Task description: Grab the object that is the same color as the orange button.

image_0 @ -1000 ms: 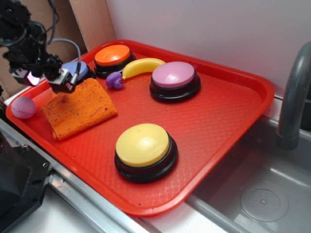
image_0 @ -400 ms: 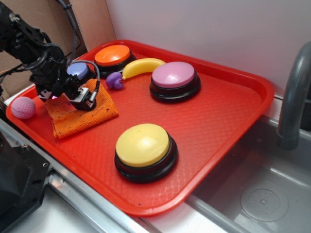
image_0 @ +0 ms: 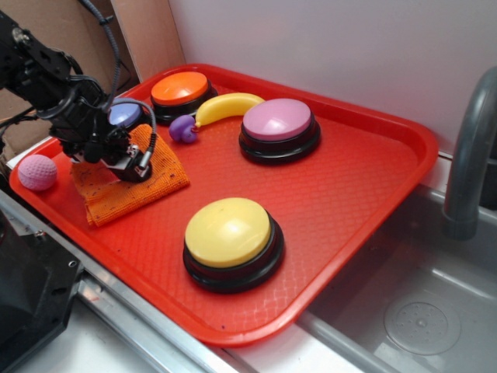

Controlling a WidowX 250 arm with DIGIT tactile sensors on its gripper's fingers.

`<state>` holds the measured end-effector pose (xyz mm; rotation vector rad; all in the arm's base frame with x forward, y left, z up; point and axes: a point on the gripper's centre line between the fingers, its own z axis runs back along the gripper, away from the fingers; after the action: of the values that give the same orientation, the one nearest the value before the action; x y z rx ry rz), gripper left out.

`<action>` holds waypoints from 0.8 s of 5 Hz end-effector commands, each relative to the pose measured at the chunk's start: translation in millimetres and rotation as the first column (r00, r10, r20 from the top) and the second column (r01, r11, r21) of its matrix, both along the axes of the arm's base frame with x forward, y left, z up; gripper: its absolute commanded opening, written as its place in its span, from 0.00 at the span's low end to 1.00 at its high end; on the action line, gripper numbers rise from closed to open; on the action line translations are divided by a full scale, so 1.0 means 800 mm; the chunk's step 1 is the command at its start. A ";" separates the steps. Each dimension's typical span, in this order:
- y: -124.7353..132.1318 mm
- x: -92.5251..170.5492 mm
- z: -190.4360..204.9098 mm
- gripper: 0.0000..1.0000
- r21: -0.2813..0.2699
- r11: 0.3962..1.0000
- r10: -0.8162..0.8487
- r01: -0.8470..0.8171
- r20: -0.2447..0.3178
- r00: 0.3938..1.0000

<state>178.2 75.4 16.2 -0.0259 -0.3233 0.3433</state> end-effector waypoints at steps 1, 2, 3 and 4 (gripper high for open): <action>0.008 -0.001 0.045 0.00 0.047 0.993 0.108 -0.110 0.032 0.994; -0.006 0.002 0.098 0.00 0.060 0.988 0.137 -0.139 0.038 0.990; -0.023 0.006 0.149 0.00 0.056 0.984 0.168 -0.168 -0.011 0.986; -0.059 0.015 0.211 0.00 0.065 0.980 0.187 -0.187 0.003 0.982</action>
<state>186.2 29.3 173.6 0.0725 -0.3034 0.5168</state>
